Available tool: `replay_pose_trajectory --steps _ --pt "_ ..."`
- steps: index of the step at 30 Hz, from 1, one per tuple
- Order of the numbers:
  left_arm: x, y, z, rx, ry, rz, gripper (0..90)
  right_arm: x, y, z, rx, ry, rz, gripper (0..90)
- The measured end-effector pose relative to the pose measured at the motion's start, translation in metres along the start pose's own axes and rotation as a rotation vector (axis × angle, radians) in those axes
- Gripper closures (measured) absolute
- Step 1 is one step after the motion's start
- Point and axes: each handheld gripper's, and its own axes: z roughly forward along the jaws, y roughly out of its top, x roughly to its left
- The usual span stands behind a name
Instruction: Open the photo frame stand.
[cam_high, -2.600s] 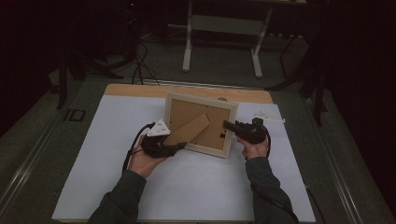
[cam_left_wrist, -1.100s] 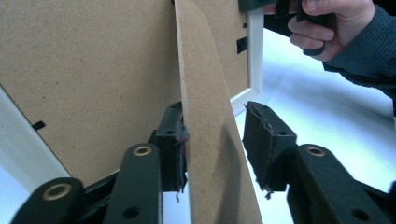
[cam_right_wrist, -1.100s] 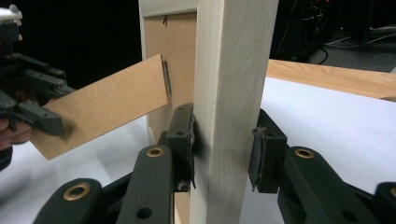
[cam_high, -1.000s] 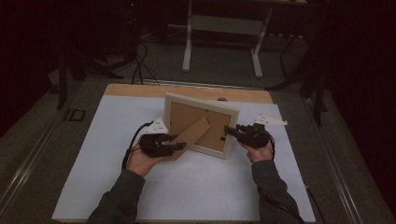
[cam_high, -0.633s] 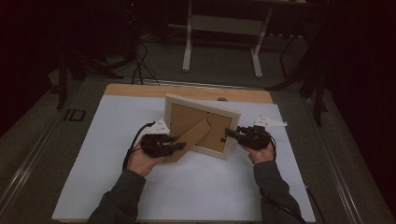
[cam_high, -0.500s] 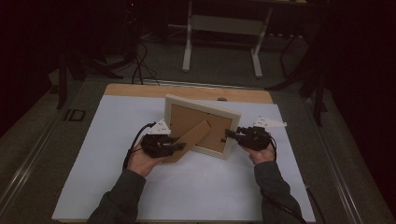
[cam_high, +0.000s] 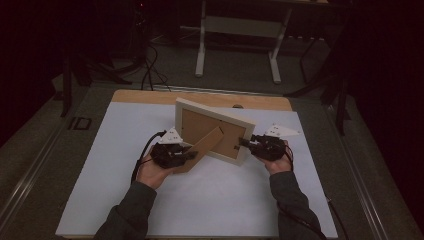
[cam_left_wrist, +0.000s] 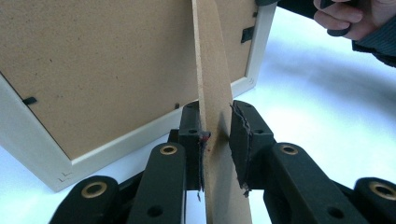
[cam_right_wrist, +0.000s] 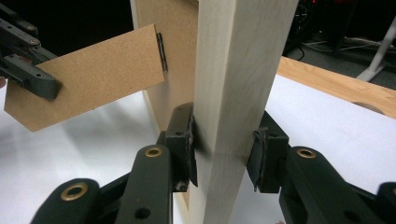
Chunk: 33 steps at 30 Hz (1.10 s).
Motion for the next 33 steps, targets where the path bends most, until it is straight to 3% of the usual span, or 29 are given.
replay_pose_trajectory --steps 33 --pt "-0.003 -0.018 0.0 -0.005 -0.012 -0.024 75.8 0.007 -0.003 -0.004 -0.003 0.044 -0.026 66.0"
